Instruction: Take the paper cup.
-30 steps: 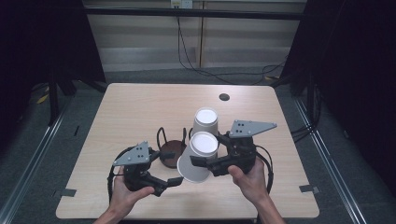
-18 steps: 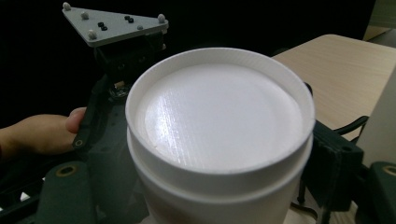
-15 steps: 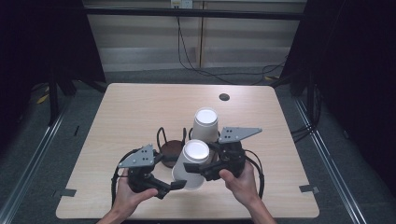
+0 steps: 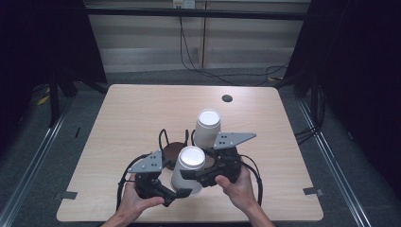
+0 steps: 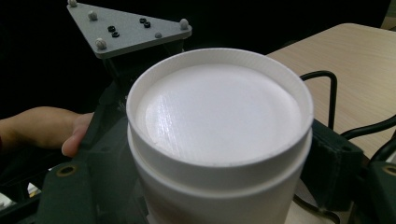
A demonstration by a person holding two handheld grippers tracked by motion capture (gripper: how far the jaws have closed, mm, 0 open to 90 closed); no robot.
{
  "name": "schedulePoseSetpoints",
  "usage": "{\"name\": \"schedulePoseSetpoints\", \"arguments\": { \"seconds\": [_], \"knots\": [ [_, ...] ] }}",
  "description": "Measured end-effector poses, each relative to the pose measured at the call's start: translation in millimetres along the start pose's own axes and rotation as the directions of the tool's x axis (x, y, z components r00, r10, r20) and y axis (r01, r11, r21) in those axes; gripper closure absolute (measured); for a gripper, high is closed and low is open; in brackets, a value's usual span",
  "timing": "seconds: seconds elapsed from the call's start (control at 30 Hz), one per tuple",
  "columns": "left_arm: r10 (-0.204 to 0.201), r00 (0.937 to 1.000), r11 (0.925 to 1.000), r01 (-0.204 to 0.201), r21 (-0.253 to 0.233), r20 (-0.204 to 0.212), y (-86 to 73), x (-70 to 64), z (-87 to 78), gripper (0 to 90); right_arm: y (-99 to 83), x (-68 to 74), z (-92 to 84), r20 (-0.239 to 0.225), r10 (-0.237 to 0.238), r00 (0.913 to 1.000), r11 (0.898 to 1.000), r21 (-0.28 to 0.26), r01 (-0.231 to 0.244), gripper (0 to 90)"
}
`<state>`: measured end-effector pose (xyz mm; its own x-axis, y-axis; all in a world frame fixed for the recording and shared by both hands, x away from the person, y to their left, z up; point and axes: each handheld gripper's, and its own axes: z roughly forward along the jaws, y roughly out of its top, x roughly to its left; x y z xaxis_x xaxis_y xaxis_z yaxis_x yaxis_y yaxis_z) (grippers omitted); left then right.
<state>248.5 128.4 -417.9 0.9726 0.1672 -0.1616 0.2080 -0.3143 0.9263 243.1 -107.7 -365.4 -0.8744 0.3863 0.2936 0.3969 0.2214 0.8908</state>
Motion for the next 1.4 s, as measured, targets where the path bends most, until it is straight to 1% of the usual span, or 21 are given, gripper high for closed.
{"name": "schedulePoseSetpoints", "arguments": {
  "seconds": [0.1,0.17,0.23,0.27,0.3,0.43,0.5,0.63,0.77,0.9,0.97,1.0,1.03,1.1,1.23,1.4],
  "knots": [
    [-0.002,1.0000,1.0000,0.002,-0.005,0.002,-0.5,-0.5,1.5,8.5,-0.8,1.5,2.9,-0.006,-0.004,1.0000,1.000,0.005,0.004,23.2],
    [-0.008,0.9999,0.9999,0.008,-0.008,0.012,-1.3,-0.5,2.2,8.6,-1.2,2.0,4.3,-0.012,-0.003,0.9999,1.000,0.007,0.003,23.2],
    [-0.022,0.9994,0.9997,0.022,-0.010,0.026,-1.9,0.5,2.7,8.8,-1.7,1.9,5.3,-0.015,0.000,0.9999,1.000,0.005,0.000,23.2],
    [-0.039,0.9983,0.9990,0.040,-0.018,0.042,-2.5,1.2,3.1,9.0,-1.9,1.9,5.5,-0.016,0.002,0.9999,1.000,0.004,-0.002,23.2],
    [-0.042,0.9979,0.9989,0.043,-0.018,0.049,-3.3,2.4,3.4,9.3,-2.1,1.7,5.7,-0.021,0.006,0.9998,1.000,0.003,-0.006,23.3],
    [-0.048,0.9974,0.9986,0.049,-0.020,0.053,-3.7,3.3,4.1,9.1,-2.8,1.5,6.9,-0.020,0.011,0.9997,1.000,0.003,-0.011,23.4],
    [-0.043,0.9978,0.9989,0.044,-0.016,0.051,-3.9,2.8,4.3,9.1,-3.1,1.3,7.2,-0.023,0.013,0.9997,1.000,0.000,-0.013,23.4],
    [-0.047,0.9975,0.9988,0.048,-0.012,0.053,-3.6,1.8,4.8,10.3,-3.3,2.8,8.4,-0.018,0.004,0.9998,1.000,0.002,-0.003,23.3],
    [-0.038,0.9983,0.9992,0.037,0.012,0.045,-2.1,1.8,2.3,13.7,-3.9,1.7,8.3,-0.027,0.005,0.9996,1.000,0.009,-0.005,23.0],
    [-0.033,0.9984,0.9991,0.032,0.028,0.045,-0.1,1.3,0.5,15.4,-4.8,-0.3,7.7,-0.045,0.017,0.9988,1.000,-0.001,-0.017,22.2],
    [-0.036,0.9983,0.9986,0.035,0.039,0.046,0.2,1.4,-0.3,15.7,-5.2,-0.4,7.4,-0.046,0.018,0.9988,1.000,0.000,-0.018,21.1],
    [-0.037,0.9983,0.9983,0.035,0.046,0.045,0.1,1.4,-0.5,15.8,-5.9,-0.9,8.0,-0.051,0.021,0.9985,1.000,0.012,-0.021,20.0],
    [-0.036,0.9984,0.9982,0.033,0.051,0.043,0.0,1.6,-0.5,15.8,-5.9,-0.9,8.0,-0.051,0.021,0.9985,1.000,0.012,-0.021,20.0],
    [-0.042,0.9982,0.9975,0.040,0.059,0.043,-0.4,1.8,-0.4,16.0,-6.7,-1.7,8.3,-0.045,0.027,0.9986,0.999,0.020,-0.026,16.5],
    [-0.046,0.9981,0.9956,0.042,0.084,0.041,-0.9,2.8,-0.5,16.2,-7.2,-4.2,6.7,-0.054,0.033,0.9980,0.999,0.024,-0.031,14.5],
    [-0.053,0.9982,0.9934,0.049,0.103,0.029,-1.4,4.3,-1.4,16.2,-6.3,-6.6,-0.3,-0.056,0.034,0.9979,0.999,0.009,-0.033,14.5]
  ]
}}
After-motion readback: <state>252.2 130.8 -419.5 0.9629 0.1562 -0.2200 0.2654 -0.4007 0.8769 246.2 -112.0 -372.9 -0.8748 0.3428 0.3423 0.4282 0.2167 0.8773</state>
